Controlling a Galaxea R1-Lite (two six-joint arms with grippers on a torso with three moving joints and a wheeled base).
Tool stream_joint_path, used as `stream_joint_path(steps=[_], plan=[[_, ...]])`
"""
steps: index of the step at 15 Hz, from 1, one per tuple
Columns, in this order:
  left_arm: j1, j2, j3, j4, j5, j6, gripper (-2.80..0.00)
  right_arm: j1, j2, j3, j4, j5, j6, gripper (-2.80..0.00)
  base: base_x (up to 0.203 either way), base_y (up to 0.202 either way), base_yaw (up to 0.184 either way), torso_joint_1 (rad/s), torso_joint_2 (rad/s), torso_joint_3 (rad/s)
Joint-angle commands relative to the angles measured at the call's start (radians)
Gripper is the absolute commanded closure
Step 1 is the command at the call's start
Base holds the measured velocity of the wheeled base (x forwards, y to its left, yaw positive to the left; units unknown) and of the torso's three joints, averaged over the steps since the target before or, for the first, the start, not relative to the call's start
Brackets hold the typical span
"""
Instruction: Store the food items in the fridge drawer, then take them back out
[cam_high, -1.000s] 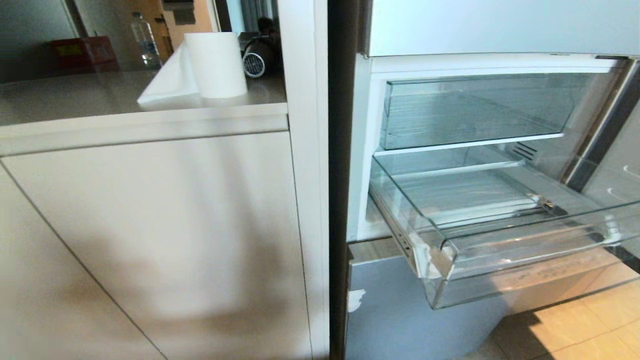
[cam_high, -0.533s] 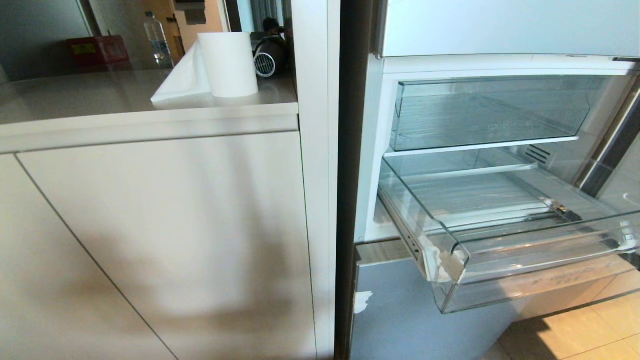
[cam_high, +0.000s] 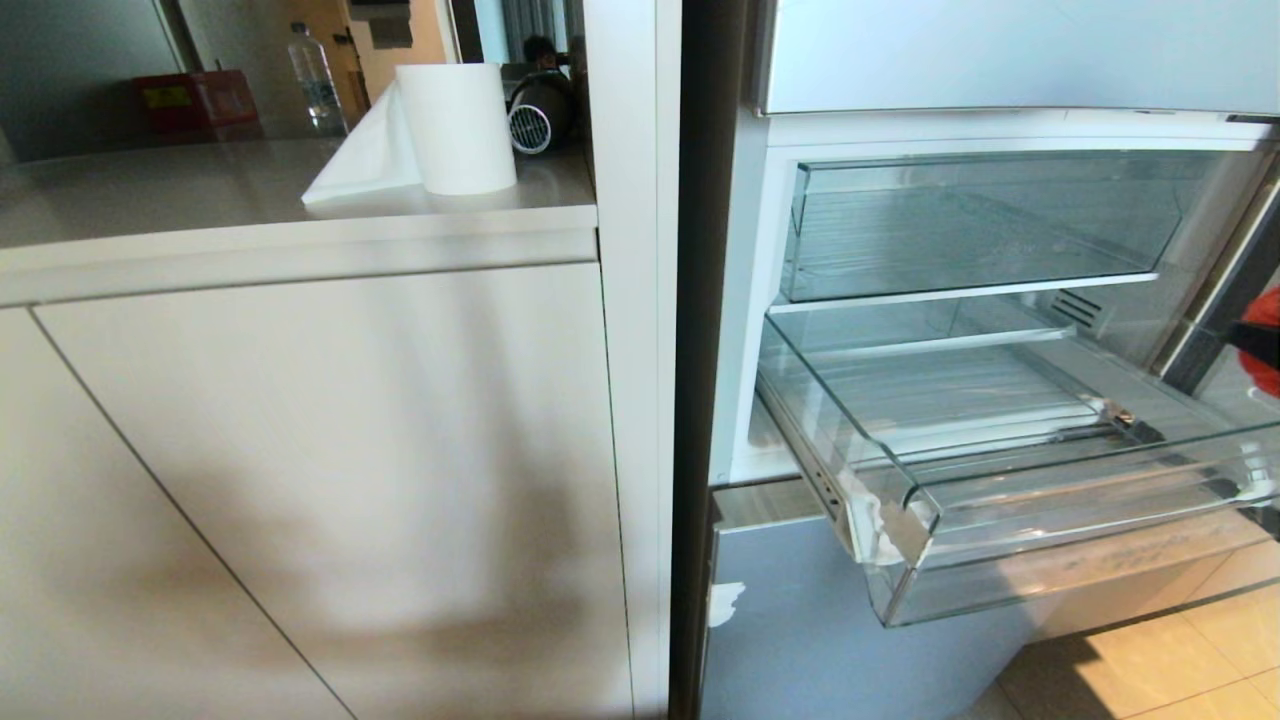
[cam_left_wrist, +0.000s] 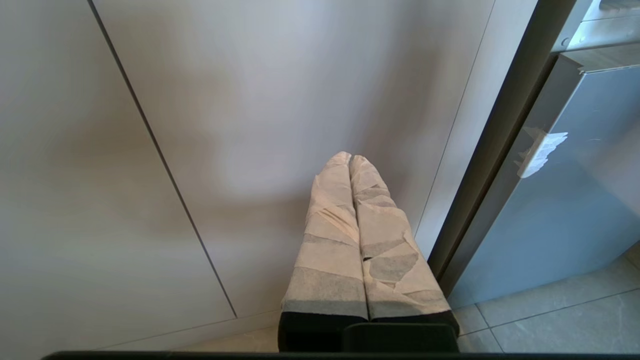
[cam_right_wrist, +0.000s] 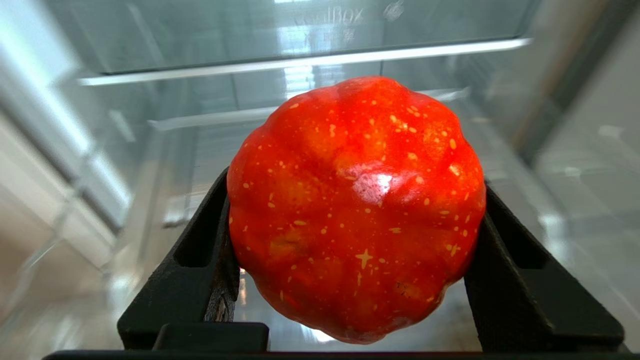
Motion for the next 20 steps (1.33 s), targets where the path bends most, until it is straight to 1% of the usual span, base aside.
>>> stream_joint_path(steps=[1, 3, 4, 6, 8, 13, 14, 15, 20], plan=[[0.0, 0.0, 0.0, 0.0, 0.0, 0.0, 0.0, 0.001, 0.337, -0.157, 0.005, 0.002, 0.004, 0.0, 0.0, 0.0, 0.0, 0.0, 0.0, 0.0], [0.0, 0.0, 0.0, 0.0, 0.0, 0.0, 0.0, 0.005, 0.488, -0.333, 0.052, 0.004, 0.013, 0.0, 0.0, 0.0, 0.0, 0.0, 0.0, 0.0], [0.0, 0.0, 0.0, 0.0, 0.0, 0.0, 0.0, 0.011, 0.555, -0.417, 0.104, 0.005, 0.016, 0.0, 0.0, 0.0, 0.0, 0.0, 0.0, 0.0], [0.0, 0.0, 0.0, 0.0, 0.0, 0.0, 0.0, 0.021, 0.663, -0.537, 0.226, 0.008, 0.019, 0.0, 0.0, 0.0, 0.0, 0.0, 0.0, 0.0], [0.0, 0.0, 0.0, 0.0, 0.0, 0.0, 0.0, 0.042, 0.715, -0.565, 0.292, 0.021, 0.02, 0.0, 0.0, 0.0, 0.0, 0.0, 0.0, 0.0], [0.0, 0.0, 0.0, 0.0, 0.0, 0.0, 0.0, 0.044, 0.754, -0.537, 0.301, 0.075, 0.028, 0.0, 0.0, 0.0, 0.0, 0.0, 0.0, 0.0], [0.0, 0.0, 0.0, 0.0, 0.0, 0.0, 0.0, 0.044, 0.764, -0.535, 0.301, 0.098, 0.03, 0.0, 0.0, 0.0, 0.0, 0.0, 0.0, 0.0], [0.0, 0.0, 0.0, 0.0, 0.0, 0.0, 0.0, 0.044, 0.774, -0.531, 0.301, 0.108, 0.035, -2.8, 0.0, 0.0, 0.0, 0.0, 0.0, 0.0], [0.0, 0.0, 0.0, 0.0, 0.0, 0.0, 0.0, 0.044, 0.76, -0.526, 0.298, 0.11, 0.043, -2.8, 0.0, 0.0, 0.0, 0.0, 0.0, 0.0]])
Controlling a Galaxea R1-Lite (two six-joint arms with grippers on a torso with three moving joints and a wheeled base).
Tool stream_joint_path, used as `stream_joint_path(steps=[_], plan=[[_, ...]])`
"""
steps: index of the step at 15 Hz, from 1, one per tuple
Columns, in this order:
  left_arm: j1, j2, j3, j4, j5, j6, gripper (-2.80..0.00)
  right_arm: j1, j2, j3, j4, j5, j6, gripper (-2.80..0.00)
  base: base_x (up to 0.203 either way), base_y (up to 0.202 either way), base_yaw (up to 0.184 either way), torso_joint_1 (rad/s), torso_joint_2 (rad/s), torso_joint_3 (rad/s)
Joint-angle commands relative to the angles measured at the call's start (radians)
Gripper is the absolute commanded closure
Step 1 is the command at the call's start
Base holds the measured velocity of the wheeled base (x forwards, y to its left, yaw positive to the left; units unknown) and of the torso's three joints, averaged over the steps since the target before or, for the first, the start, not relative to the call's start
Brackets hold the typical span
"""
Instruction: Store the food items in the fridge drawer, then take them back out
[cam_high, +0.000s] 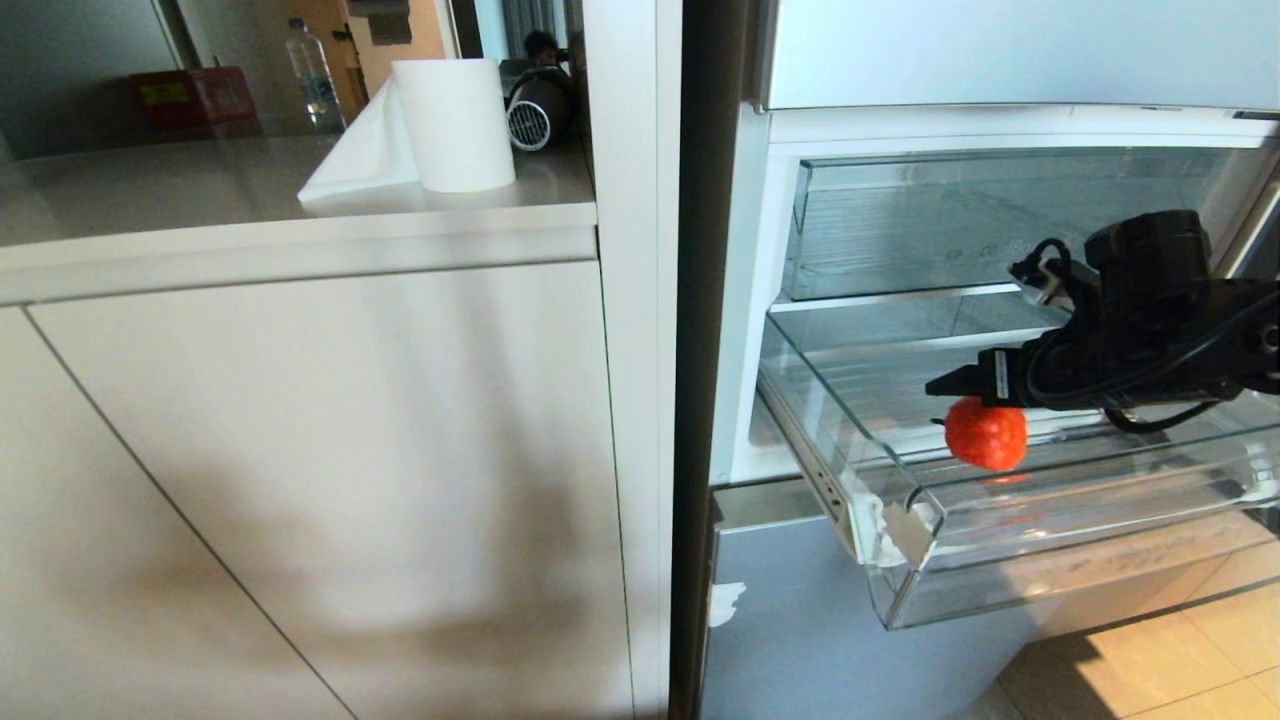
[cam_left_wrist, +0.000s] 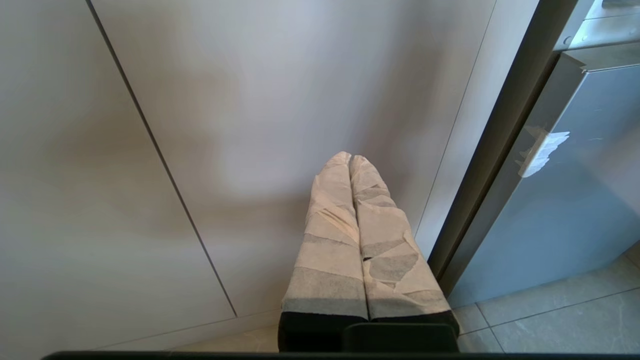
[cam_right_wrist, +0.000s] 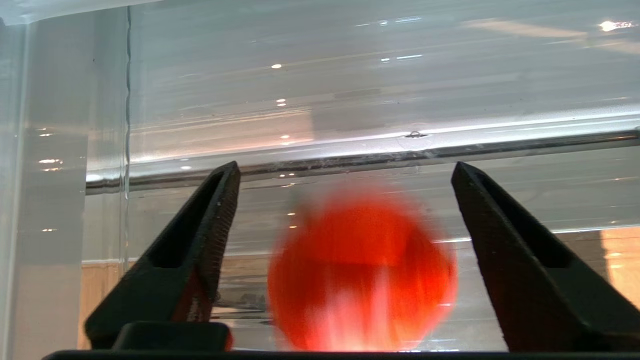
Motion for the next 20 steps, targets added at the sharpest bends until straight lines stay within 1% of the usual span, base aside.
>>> stream_joint_path(steps=[1, 4, 5, 8, 10, 13, 17, 20], plan=[[0.0, 0.0, 0.0, 0.0, 0.0, 0.0, 0.0, 0.0, -0.033, 0.009, -0.001, 0.002, 0.001, -2.8, 0.0, 0.0, 0.0, 0.0, 0.0, 0.0], [0.0, 0.0, 0.0, 0.0, 0.0, 0.0, 0.0, 0.0, -0.135, 0.039, -0.003, 0.006, 0.001, -2.8, 0.0, 0.0, 0.0, 0.0, 0.0, 0.0], [0.0, 0.0, 0.0, 0.0, 0.0, 0.0, 0.0, 0.0, -0.195, 0.066, -0.007, 0.006, 0.001, 0.0, 0.0, 0.0, 0.0, 0.0, 0.0, 0.0], [0.0, 0.0, 0.0, 0.0, 0.0, 0.0, 0.0, 0.0, -0.406, 0.169, -0.042, 0.003, 0.012, 0.0, 0.0, 0.0, 0.0, 0.0, 0.0, 0.0], [0.0, 0.0, 0.0, 0.0, 0.0, 0.0, 0.0, 0.0, -0.567, 0.274, -0.056, 0.001, 0.014, 0.0, 0.0, 0.0, 0.0, 0.0, 0.0, 0.0], [0.0, 0.0, 0.0, 0.0, 0.0, 0.0, 0.0, -0.004, -0.835, 0.488, -0.064, -0.001, 0.017, 0.0, 0.0, 0.0, 0.0, 0.0, 0.0, 0.0], [0.0, 0.002, 0.0, 0.0, 0.0, 0.0, 0.0, -0.016, -1.194, 0.828, -0.101, -0.024, 0.005, 0.0, 0.0, 0.0, 0.0, 0.0, 0.0, 0.0], [0.0, 0.0, 0.0, 0.0, 0.0, 0.0, 0.0, -0.017, -1.462, 1.002, -0.115, -0.033, -0.029, 0.0, 0.0, 0.0, 0.0, 0.0, 0.0, 0.0]])
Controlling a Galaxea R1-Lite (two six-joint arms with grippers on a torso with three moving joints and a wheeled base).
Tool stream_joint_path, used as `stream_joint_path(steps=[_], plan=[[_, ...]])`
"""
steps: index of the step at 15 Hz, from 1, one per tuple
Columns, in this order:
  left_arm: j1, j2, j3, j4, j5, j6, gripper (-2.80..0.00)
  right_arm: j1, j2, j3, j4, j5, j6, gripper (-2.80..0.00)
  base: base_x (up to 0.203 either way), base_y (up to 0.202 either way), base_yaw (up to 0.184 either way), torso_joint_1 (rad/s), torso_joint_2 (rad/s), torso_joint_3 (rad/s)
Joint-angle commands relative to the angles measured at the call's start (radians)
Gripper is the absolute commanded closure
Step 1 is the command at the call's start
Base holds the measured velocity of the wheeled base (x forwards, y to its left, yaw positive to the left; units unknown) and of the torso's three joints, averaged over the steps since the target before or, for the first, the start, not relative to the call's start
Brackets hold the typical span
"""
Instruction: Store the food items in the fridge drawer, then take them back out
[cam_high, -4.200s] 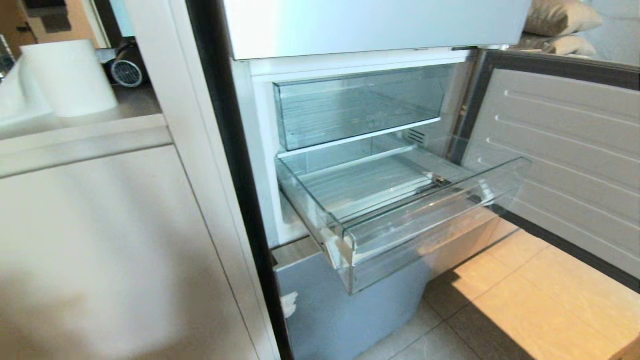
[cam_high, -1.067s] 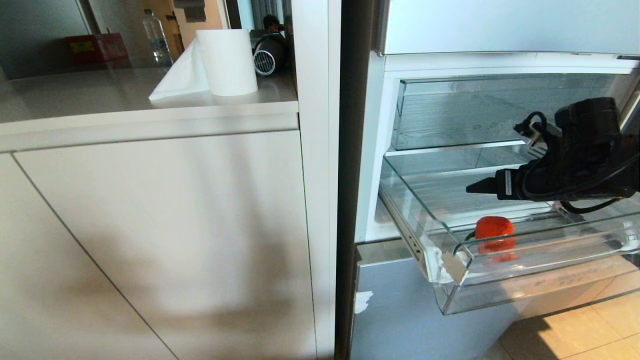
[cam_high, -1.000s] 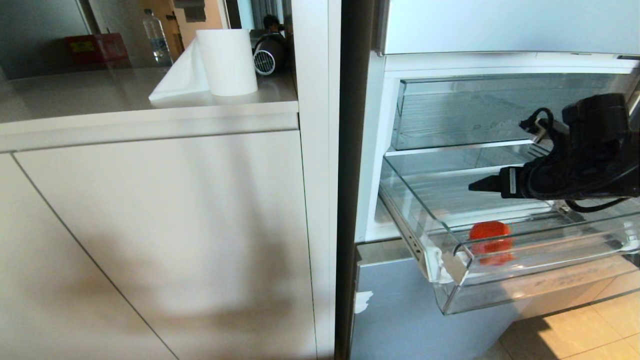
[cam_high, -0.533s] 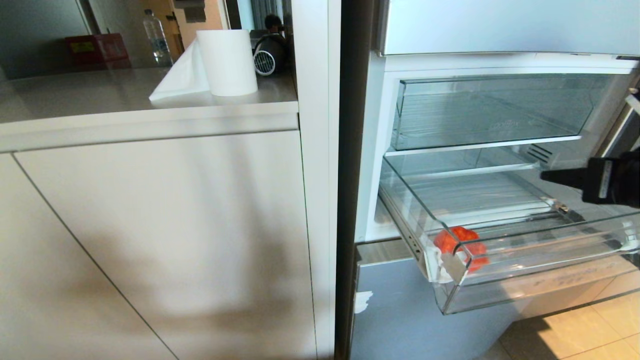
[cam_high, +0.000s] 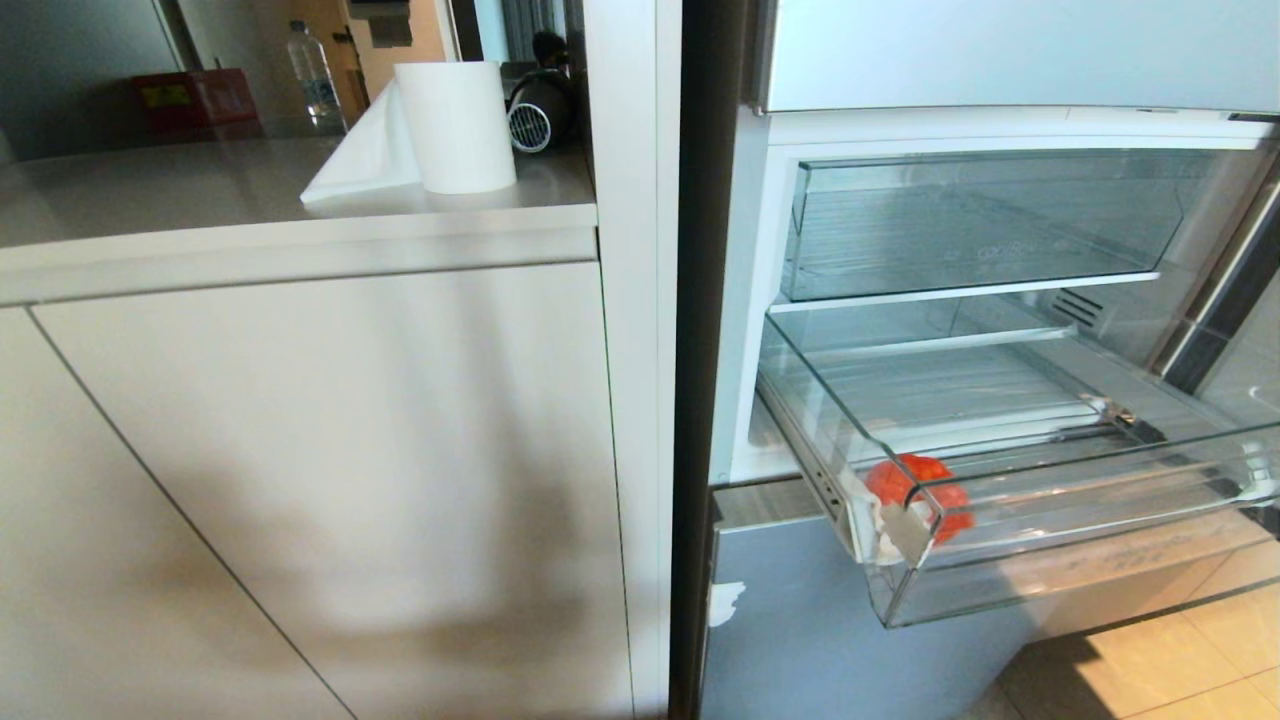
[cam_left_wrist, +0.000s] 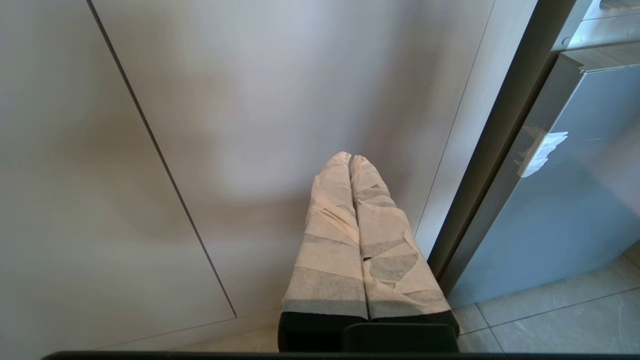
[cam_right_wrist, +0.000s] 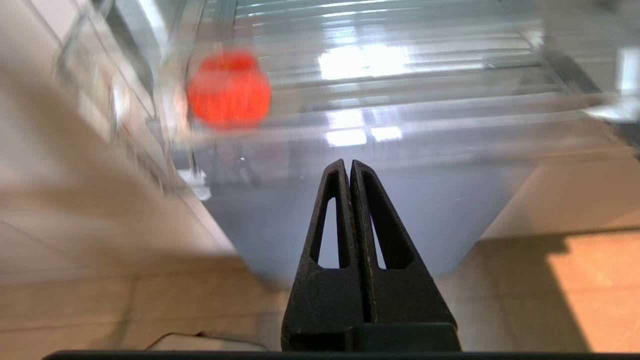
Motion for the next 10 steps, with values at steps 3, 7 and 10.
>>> stream_joint_path(steps=[3, 7, 10], plan=[[0.0, 0.0, 0.0, 0.0, 0.0, -0.001, 0.0, -0.009, -0.434, 0.305, -0.008, -0.003, -0.067, 0.0, 0.0, 0.0, 0.0, 0.0, 0.0, 0.0], [0.0, 0.001, 0.0, 0.0, 0.0, -0.001, 0.0, -0.015, -0.576, 0.401, -0.048, -0.005, -0.058, 0.0, 0.0, 0.0, 0.0, 0.0, 0.0, 0.0], [0.0, 0.0, 0.0, 0.0, 0.0, -0.001, 0.0, -0.015, -0.575, 0.402, -0.044, -0.011, -0.074, 0.0, 0.0, 0.0, 0.0, 0.0, 0.0, 0.0]])
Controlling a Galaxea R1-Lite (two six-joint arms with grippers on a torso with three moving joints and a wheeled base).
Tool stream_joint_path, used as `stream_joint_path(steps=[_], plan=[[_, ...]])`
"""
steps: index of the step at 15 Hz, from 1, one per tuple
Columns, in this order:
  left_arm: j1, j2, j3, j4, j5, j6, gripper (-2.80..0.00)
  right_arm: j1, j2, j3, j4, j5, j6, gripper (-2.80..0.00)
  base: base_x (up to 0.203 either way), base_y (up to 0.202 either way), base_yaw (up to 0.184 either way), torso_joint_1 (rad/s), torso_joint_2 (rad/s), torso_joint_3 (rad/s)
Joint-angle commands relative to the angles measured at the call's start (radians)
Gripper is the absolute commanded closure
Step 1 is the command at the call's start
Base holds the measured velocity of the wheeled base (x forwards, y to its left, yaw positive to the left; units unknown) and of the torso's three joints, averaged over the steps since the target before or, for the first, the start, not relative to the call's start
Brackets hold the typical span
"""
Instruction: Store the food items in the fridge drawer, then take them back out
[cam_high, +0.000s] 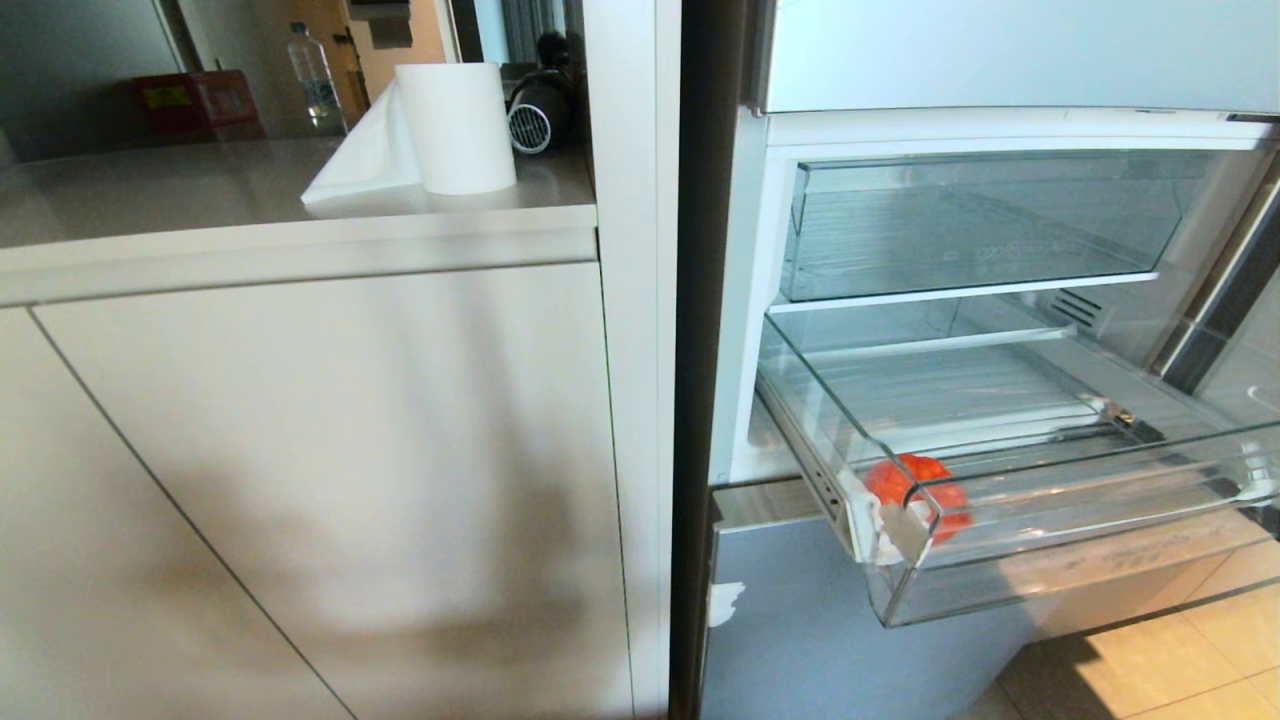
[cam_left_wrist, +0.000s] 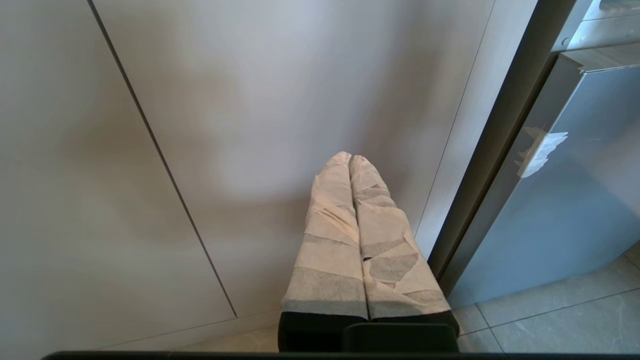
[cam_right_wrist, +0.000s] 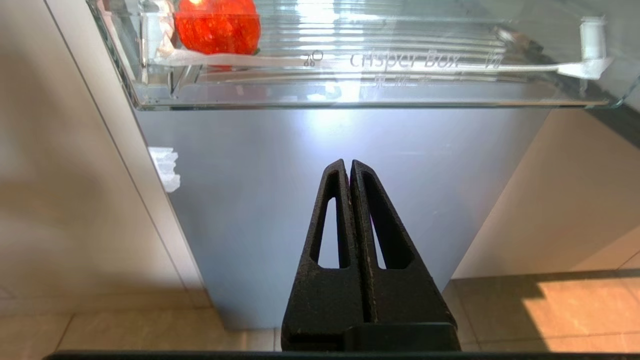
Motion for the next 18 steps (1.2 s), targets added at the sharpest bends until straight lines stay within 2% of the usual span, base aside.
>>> stream_joint_path(steps=[1, 3, 4, 7, 18], plan=[[0.0, 0.001, 0.0, 0.0, 0.0, 0.0, 0.0, 0.0, -0.023, 0.004, 0.0, -0.003, -0.006, 0.0, 0.0, 0.0, 0.0, 0.0, 0.0, 0.0], [0.0, 0.0, 0.0, -0.001, 0.0, 0.0, 0.0, 0.0, -0.023, 0.004, 0.016, -0.045, -0.022, 0.0, 0.0, 0.0, 0.0, 0.0, 0.0, 0.0], [0.0, 0.0, 0.0, 0.0, 0.0, 0.0, 0.0, 0.0, -0.023, 0.004, 0.065, -0.066, -0.039, 0.0, 0.0, 0.0, 0.0, 0.0, 0.0, 0.0], [-0.002, 0.0, 0.0, 0.0, 0.0, 0.0, 0.0, 0.0, -0.023, 0.004, 0.067, -0.065, -0.055, 0.0, 0.0, 0.0, -0.032, 0.002, 0.0, 0.001], [0.0, 0.0, 0.0, 0.0, 0.0, 0.0, 0.0, 0.0, -0.023, 0.002, 0.065, -0.067, -0.043, 0.0, -0.001, 0.007, -0.172, 0.002, 0.0, 0.001]])
